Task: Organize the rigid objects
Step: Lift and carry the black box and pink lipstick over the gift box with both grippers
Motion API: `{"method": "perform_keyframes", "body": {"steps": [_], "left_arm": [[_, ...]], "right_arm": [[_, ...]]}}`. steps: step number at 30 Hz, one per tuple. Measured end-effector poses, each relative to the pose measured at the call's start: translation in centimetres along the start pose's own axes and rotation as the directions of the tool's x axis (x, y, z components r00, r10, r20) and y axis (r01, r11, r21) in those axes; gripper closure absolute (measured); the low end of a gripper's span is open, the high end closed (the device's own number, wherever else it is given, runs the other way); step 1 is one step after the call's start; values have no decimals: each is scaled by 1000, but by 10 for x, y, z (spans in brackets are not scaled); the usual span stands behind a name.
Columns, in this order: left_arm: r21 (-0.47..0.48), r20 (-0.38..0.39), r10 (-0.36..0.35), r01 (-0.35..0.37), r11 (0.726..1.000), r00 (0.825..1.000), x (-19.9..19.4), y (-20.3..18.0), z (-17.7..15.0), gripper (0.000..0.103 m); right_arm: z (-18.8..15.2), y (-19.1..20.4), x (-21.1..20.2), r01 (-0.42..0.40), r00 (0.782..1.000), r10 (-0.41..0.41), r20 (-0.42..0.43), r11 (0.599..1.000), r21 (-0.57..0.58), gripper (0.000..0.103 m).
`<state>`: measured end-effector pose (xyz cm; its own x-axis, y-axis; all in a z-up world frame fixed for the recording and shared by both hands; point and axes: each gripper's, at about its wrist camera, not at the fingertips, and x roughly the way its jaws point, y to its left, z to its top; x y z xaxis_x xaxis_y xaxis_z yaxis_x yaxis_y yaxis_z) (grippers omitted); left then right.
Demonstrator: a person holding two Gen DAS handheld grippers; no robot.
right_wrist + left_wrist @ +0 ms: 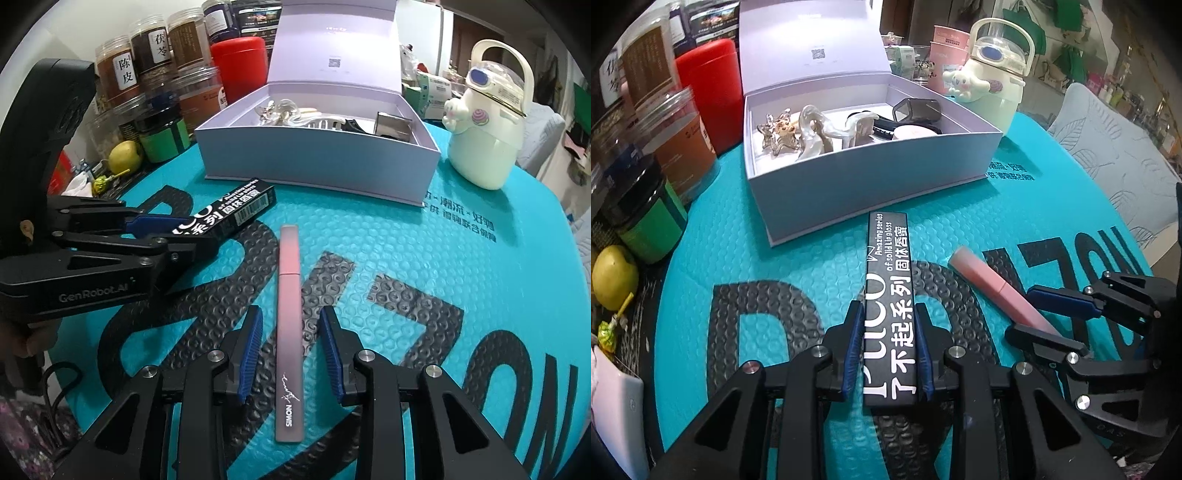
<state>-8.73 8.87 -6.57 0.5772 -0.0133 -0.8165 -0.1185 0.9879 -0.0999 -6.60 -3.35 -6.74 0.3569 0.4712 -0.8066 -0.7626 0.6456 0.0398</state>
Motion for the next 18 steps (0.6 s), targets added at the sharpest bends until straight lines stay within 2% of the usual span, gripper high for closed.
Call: {"method": "perform_keyframes", "body": {"steps": [5,10,17,18], "left_arm": [[30,11,38,-39,999,999,3,-6,3,75],[24,22,42,-42,999,999,4,-7,2,73],[-15,54,9,-9,1000,998,2,-1,-2,74],[-9,56,13,-12,1000,998,2,-1,-3,76]], "right_arm": [[0,-1,0,-3,1000,3,4,1000,7,72],[0,-4,0,5,1000,-5,6,1000,25,89],[0,-5,0,9,1000,-9,6,1000,29,90],[0,-5,0,8,1000,-8,6,1000,30,90]]}}
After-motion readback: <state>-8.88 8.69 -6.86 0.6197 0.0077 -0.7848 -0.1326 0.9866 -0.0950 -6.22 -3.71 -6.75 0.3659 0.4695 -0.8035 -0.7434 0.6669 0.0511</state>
